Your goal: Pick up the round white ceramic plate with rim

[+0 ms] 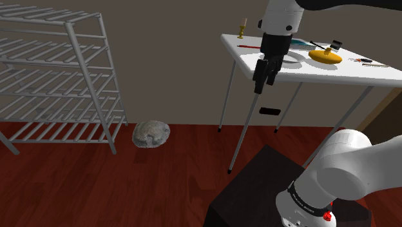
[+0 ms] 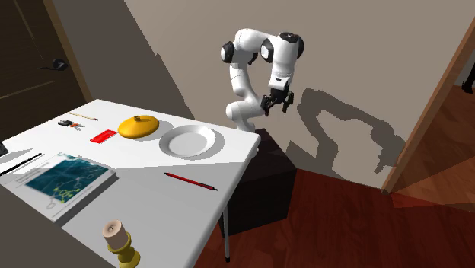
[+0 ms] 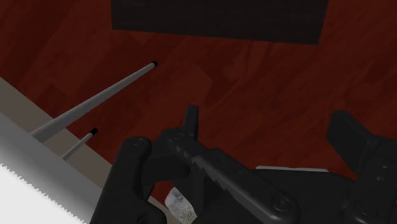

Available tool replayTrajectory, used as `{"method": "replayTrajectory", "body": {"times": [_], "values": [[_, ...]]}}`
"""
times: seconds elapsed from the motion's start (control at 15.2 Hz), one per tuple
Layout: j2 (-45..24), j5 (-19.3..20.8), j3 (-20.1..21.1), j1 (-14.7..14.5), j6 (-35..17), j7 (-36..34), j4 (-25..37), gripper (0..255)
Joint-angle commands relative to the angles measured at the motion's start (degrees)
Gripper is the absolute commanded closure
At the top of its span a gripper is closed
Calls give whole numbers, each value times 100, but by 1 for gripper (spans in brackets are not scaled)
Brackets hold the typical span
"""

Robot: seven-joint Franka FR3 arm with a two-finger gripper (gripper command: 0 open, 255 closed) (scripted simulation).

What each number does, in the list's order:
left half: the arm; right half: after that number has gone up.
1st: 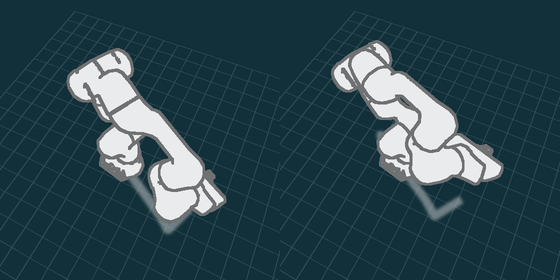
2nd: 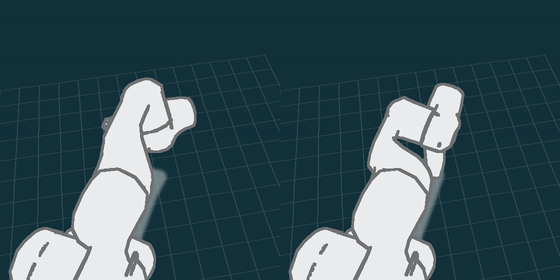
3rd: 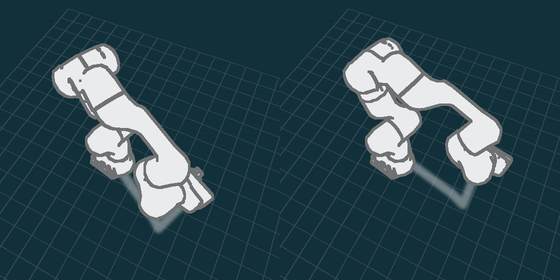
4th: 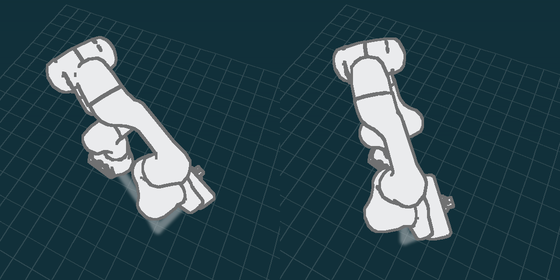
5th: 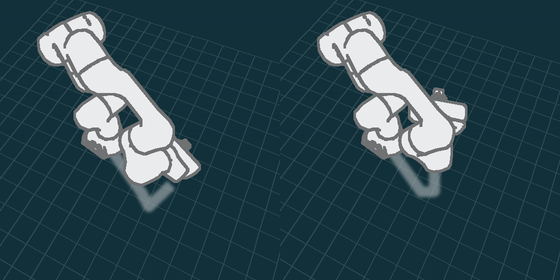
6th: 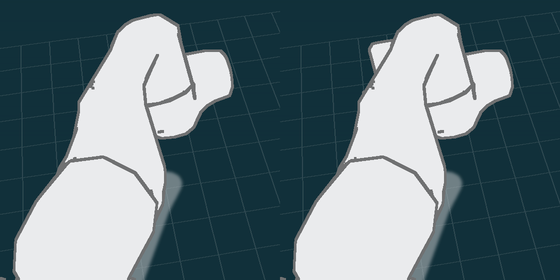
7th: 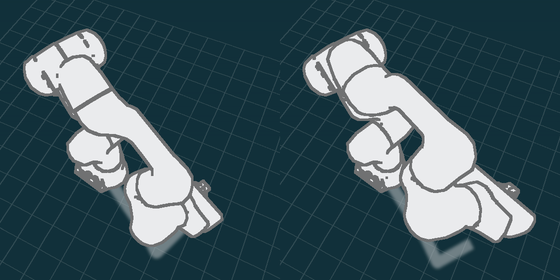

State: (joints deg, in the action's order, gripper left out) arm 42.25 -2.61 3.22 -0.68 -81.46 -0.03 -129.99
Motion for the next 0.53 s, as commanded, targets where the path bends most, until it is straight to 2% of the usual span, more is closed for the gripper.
{"method": "replayTrajectory", "body": {"times": [0.0, 0.46], "values": [[0, 0, 0, 0, 0, 0, 0, 0], [528, 1396, -428, 107, -413, 1256, -522, 0]]}}
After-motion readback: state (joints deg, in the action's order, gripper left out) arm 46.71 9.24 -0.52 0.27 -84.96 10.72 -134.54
